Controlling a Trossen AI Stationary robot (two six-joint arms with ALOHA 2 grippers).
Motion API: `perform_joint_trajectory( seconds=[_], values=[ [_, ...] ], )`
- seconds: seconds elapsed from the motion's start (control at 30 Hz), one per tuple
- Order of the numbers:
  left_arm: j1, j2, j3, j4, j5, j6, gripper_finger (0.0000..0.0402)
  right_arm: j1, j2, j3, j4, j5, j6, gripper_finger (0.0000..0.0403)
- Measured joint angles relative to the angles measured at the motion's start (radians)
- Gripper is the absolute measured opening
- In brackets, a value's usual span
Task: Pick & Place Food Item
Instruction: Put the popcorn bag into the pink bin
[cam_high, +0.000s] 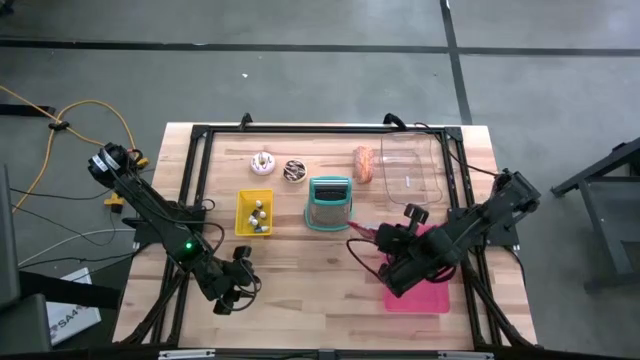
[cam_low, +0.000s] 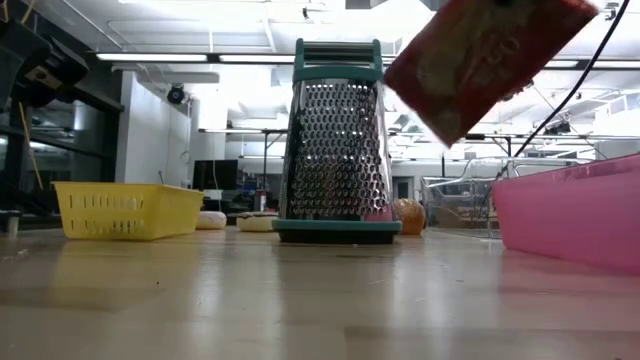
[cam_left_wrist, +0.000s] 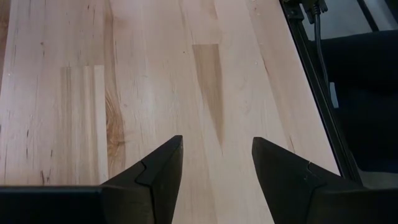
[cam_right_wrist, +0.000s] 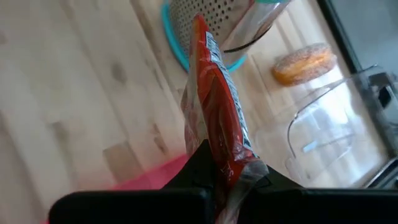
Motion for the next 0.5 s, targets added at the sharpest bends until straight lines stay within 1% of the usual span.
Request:
perform_joint_trajectory(
  seconds=[0.17, 0.37, 0.5],
  values=[
    [0.000, 0.000, 0.000, 0.000, 0.000, 0.000, 0.0189, 0.001, -0.050, 0.003, -0.001, -0.069, 0.032, 0.0011],
    [0.000, 0.000, 0.000, 0.000, 0.000, 0.000, 0.0189, 0.005, -0.113, 0.003, -0.002, -0.223, 0.091, 0.0011],
    [0.000, 0.000, 0.000, 0.000, 0.000, 0.000, 0.0189, 0.014, -0.134, 0.003, -0.001, -0.301, 0.154, 0.0011]
  ],
)
